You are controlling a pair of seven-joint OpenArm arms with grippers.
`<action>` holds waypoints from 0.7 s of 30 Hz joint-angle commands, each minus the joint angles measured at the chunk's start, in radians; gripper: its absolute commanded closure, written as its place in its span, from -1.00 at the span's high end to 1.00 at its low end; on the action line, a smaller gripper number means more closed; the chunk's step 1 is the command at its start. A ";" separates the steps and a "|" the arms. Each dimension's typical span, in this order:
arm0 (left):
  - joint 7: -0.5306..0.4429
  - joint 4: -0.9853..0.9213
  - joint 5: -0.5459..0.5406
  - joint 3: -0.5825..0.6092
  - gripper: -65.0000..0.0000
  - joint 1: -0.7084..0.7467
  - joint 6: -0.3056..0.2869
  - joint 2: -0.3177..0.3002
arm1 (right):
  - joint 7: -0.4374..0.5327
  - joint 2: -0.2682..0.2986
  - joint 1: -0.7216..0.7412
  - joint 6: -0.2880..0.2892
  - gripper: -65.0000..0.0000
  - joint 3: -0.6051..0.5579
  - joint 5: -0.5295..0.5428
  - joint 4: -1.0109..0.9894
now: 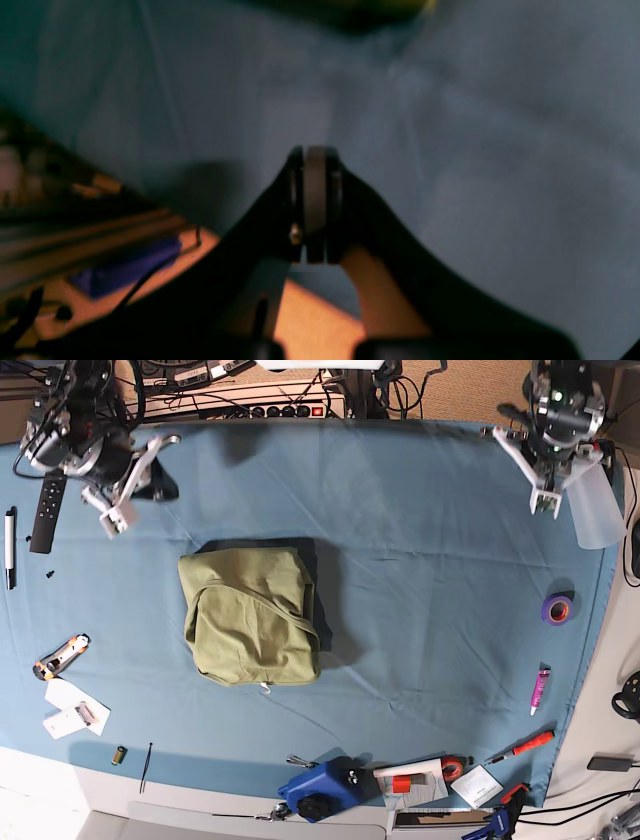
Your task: Layout the t-shirt on the table in an organized manner, then fold the t-shirt properly
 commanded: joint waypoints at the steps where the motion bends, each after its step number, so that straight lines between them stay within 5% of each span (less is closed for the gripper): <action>1: -0.008 0.027 0.007 -0.006 -1.00 0.027 -0.001 -0.008 | 0.014 0.013 -0.020 0.001 -1.00 0.008 0.016 0.015; 14: -0.002 0.026 -0.046 -0.006 -1.00 0.322 -0.023 -0.007 | 0.008 0.013 -0.327 0.001 -1.00 0.008 -0.055 0.015; 19: -0.014 0.005 -0.062 -0.004 -1.00 0.393 -0.030 0.048 | 0.008 0.008 -0.410 0.001 -1.00 0.006 -0.103 0.008; 21: -0.026 -0.041 -0.097 0.003 -1.00 0.399 -0.076 0.065 | 0.008 -0.015 -0.420 0.001 -1.00 0.005 -0.132 -0.018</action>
